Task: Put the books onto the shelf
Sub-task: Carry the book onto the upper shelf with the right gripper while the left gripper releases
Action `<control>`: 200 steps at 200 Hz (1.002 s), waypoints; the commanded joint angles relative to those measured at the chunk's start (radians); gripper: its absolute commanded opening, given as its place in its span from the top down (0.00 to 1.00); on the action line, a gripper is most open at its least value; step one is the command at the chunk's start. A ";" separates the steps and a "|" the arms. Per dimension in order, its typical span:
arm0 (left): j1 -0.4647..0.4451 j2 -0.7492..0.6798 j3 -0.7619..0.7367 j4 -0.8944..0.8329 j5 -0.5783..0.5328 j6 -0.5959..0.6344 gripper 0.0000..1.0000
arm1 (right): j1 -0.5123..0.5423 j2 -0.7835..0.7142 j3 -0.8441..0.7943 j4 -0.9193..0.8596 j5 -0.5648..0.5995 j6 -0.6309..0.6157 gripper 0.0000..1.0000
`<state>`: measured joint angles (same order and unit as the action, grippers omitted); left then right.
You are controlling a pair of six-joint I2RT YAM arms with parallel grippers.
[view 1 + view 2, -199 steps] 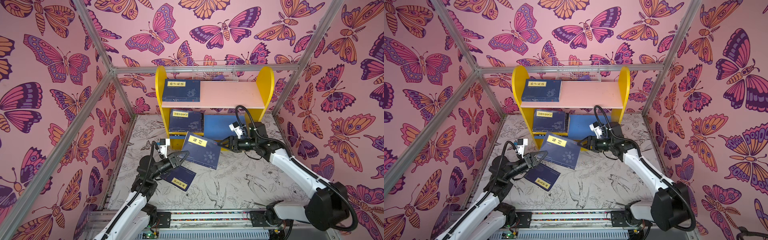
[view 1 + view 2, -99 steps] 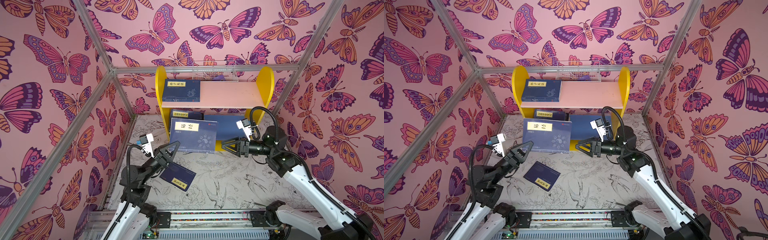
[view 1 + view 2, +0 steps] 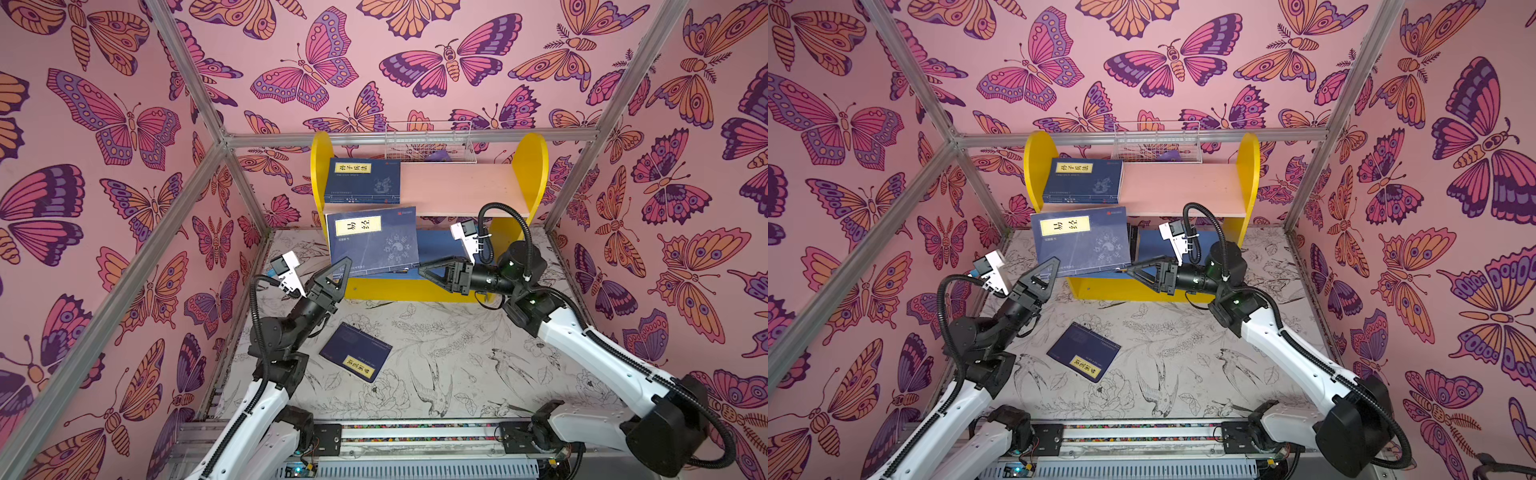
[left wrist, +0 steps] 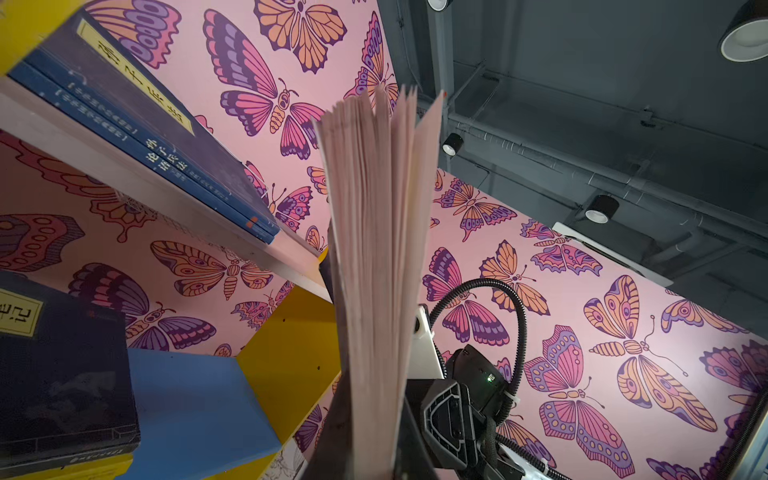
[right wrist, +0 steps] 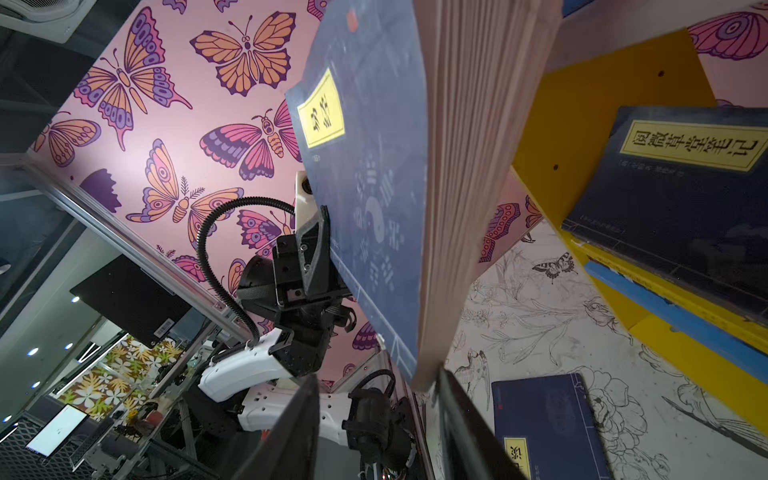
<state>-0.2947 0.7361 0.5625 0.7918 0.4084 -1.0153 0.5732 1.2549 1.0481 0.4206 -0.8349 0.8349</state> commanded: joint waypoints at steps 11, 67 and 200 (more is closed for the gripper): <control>-0.009 -0.044 0.013 0.070 0.036 -0.010 1.00 | 0.014 -0.002 0.018 0.115 0.098 0.040 0.52; -0.009 -0.052 0.010 0.061 0.040 -0.007 1.00 | 0.014 0.038 0.043 0.168 0.107 0.094 0.62; -0.009 -0.107 0.019 -0.264 -0.050 0.088 0.41 | 0.011 0.087 0.293 -0.019 0.086 -0.037 1.00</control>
<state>-0.3016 0.6949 0.5713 0.6834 0.4107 -0.9901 0.5980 1.3556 1.1606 0.5632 -0.7628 0.9707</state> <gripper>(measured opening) 0.490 0.122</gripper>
